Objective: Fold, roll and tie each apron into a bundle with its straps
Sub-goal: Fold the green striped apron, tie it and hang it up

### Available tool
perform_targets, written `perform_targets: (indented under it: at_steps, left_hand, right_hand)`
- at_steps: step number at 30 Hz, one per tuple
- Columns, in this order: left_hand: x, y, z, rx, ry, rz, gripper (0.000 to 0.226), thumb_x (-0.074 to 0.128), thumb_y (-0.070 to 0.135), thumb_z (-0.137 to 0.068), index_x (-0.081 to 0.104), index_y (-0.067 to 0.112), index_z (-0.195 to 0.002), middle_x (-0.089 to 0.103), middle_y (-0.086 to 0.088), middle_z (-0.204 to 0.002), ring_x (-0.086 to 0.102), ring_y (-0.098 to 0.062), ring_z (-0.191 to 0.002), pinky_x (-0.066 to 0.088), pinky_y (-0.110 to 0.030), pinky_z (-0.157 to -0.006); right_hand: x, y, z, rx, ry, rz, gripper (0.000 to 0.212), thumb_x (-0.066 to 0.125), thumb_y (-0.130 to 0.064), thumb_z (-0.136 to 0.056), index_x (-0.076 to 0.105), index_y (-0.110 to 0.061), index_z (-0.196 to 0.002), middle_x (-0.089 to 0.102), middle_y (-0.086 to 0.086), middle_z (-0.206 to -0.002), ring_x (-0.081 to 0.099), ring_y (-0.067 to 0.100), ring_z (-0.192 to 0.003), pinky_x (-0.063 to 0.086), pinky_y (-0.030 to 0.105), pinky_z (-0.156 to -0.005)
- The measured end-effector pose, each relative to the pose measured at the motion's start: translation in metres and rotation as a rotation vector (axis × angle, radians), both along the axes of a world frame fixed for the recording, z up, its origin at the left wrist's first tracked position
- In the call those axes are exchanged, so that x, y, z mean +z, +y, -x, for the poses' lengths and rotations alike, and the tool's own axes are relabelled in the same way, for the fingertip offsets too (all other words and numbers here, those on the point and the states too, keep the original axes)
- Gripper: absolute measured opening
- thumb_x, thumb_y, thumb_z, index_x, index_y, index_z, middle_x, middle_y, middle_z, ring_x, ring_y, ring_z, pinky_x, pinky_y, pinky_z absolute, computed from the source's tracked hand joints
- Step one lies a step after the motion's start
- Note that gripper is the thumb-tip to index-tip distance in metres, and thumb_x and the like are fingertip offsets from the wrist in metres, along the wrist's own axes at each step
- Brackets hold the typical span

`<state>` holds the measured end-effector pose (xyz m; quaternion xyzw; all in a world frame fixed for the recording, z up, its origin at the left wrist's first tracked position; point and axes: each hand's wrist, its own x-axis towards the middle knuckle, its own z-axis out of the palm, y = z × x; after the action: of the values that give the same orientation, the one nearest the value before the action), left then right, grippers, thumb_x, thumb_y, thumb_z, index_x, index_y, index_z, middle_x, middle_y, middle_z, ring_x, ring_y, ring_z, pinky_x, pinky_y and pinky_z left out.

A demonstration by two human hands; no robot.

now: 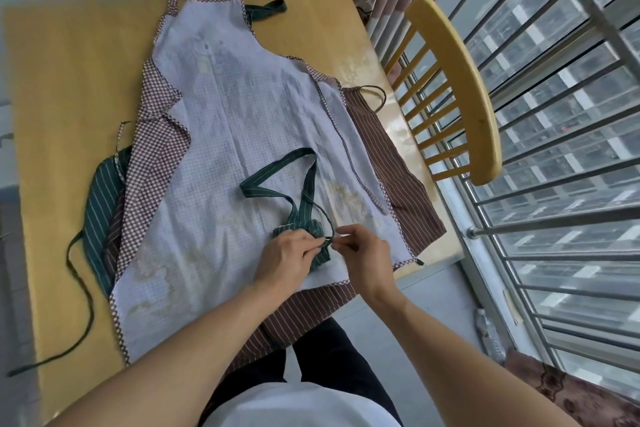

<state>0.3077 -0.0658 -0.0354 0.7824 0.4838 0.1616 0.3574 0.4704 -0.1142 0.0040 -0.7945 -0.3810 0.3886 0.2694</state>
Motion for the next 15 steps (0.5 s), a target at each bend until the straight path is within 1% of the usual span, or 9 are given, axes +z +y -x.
perform_targets:
  at_steps: [2,3,5,7,9,11,12,14,15]
  left_hand:
    - [0.000,0.002,-0.002,-0.029,0.067,-0.062,0.022,0.079,0.021,-0.087,0.080,0.022,-0.109,0.070,0.011,-0.086,0.063,-0.011,-0.075,0.048,-0.024,-0.061]
    - [0.000,0.004,-0.005,-0.042,0.094,-0.089,0.020,0.078,0.023,-0.088,0.080,0.023,-0.109,0.067,0.011,-0.083,0.062,-0.012,-0.074,0.048,-0.026,-0.058]
    - [0.003,0.007,-0.013,-0.064,0.139,-0.136,0.016,0.075,0.026,-0.091,0.079,0.025,-0.106,0.061,0.010,-0.081,0.060,-0.014,-0.073,0.049,-0.032,-0.053]
    - [0.006,0.008,-0.021,-0.075,0.171,-0.126,0.017,0.068,0.030,-0.096,0.077,0.023,-0.108,0.058,0.008,-0.083,0.059,-0.015,-0.078,0.044,-0.032,-0.056]
    - [0.008,0.009,-0.027,-0.066,0.206,-0.085,0.020,0.063,0.036,-0.099,0.073,0.021,-0.108,0.054,0.009,-0.087,0.059,-0.015,-0.085,0.042,-0.031,-0.063]
    - [0.007,0.010,-0.030,-0.039,0.238,-0.076,0.021,0.062,0.040,-0.098,0.072,0.022,-0.105,0.053,0.009,-0.088,0.061,-0.014,-0.088,0.043,-0.030,-0.066]
    - [0.006,0.010,-0.032,-0.020,0.249,-0.072,0.021,0.064,0.041,-0.097,0.072,0.022,-0.103,0.055,0.009,-0.088,0.062,-0.014,-0.086,0.042,-0.030,-0.065]
    - [0.003,0.009,-0.033,0.033,0.238,-0.058,0.019,0.069,0.040,-0.094,0.076,0.022,-0.098,0.054,0.009,-0.080,0.060,-0.014,-0.076,0.038,-0.029,-0.060]
    - [0.002,0.008,-0.032,0.059,0.215,-0.056,0.017,0.071,0.039,-0.093,0.078,0.024,-0.097,0.050,0.010,-0.075,0.056,-0.012,-0.069,0.035,-0.028,-0.057]
  right_hand:
    - [0.000,0.001,-0.005,0.119,-0.084,0.022,0.025,0.063,-0.001,-0.097,0.069,-0.015,-0.118,0.077,-0.002,-0.098,0.067,-0.008,-0.086,0.052,0.007,-0.074]
    - [-0.001,0.003,-0.007,0.175,-0.127,0.025,0.027,0.061,0.000,-0.098,0.069,-0.015,-0.118,0.077,-0.001,-0.099,0.068,-0.006,-0.086,0.053,0.009,-0.074]
    - [-0.003,0.005,-0.008,0.293,-0.230,-0.017,0.027,0.059,0.003,-0.097,0.067,-0.017,-0.115,0.078,0.000,-0.099,0.071,0.004,-0.089,0.058,0.020,-0.073]
    - [-0.005,0.005,-0.008,0.414,-0.329,-0.109,0.026,0.059,0.004,-0.096,0.064,-0.018,-0.109,0.077,0.001,-0.097,0.073,0.012,-0.087,0.059,0.027,-0.070]
    - [-0.006,0.007,-0.009,0.521,-0.386,-0.198,0.024,0.059,0.003,-0.094,0.060,-0.018,-0.107,0.075,0.002,-0.097,0.072,0.017,-0.084,0.059,0.033,-0.067]
    - [-0.007,0.010,-0.009,0.598,-0.403,-0.239,0.025,0.057,0.003,-0.092,0.058,-0.018,-0.106,0.072,0.002,-0.096,0.069,0.019,-0.081,0.058,0.037,-0.065]
    - [-0.007,0.011,-0.010,0.620,-0.401,-0.259,0.028,0.056,0.005,-0.090,0.058,-0.018,-0.106,0.071,0.001,-0.095,0.068,0.018,-0.080,0.057,0.038,-0.064]
    - [-0.009,0.010,-0.013,0.610,-0.355,-0.319,0.031,0.057,0.009,-0.090,0.059,-0.018,-0.105,0.068,-0.002,-0.096,0.066,0.013,-0.081,0.057,0.034,-0.066]
    - [-0.009,0.008,-0.015,0.554,-0.317,-0.336,0.030,0.057,0.009,-0.093,0.061,-0.018,-0.106,0.067,-0.003,-0.098,0.064,0.010,-0.084,0.056,0.031,-0.070]
